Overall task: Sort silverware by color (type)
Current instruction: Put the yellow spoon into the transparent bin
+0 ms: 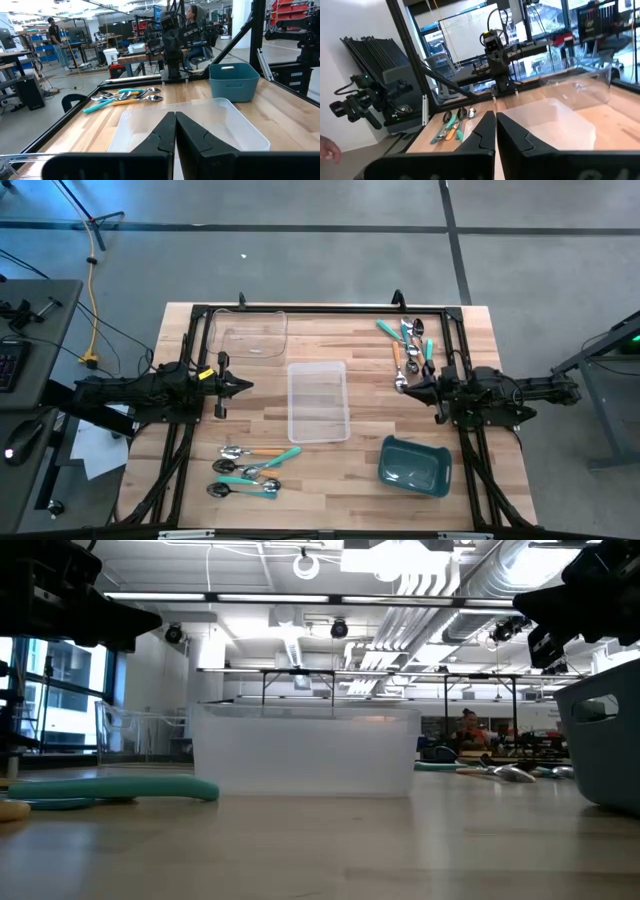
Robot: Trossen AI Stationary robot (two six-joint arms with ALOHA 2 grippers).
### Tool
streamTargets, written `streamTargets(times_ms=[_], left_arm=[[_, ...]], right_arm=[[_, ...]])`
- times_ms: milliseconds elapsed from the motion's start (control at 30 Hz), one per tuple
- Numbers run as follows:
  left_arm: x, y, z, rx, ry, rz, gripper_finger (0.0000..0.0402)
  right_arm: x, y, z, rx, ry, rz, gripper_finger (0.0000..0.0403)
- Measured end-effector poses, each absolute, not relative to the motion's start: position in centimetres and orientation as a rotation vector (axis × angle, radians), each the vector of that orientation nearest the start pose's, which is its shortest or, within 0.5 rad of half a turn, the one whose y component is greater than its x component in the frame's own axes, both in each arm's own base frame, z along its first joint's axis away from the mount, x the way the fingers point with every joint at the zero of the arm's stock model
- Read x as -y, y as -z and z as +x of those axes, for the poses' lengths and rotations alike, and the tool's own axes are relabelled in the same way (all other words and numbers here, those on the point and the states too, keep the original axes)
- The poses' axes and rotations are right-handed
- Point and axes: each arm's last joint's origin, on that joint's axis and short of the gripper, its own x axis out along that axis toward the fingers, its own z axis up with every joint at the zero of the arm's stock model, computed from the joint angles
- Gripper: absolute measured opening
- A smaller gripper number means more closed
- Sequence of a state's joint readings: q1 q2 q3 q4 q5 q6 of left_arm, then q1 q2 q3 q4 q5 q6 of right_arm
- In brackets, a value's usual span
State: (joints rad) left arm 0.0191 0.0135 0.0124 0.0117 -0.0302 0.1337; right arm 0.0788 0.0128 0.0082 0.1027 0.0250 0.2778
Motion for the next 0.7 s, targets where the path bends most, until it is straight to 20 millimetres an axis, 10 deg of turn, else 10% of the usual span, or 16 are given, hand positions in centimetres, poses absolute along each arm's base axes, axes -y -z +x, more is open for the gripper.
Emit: streamTargets(times_ms=[233,700], left_arm=[[-0.27,-16.78,9.77,0.008,-0.049,0.134,0.0003],[-0.27,-16.78,9.77,0.007,-0.050,0.134,0.0003]], right_arm=[[-0.48,-17.34,9.75,0.083,0.004,0.450,0.0021],[-0.47,-16.81,9.79,0.009,0.024,0.377,0.0232]])
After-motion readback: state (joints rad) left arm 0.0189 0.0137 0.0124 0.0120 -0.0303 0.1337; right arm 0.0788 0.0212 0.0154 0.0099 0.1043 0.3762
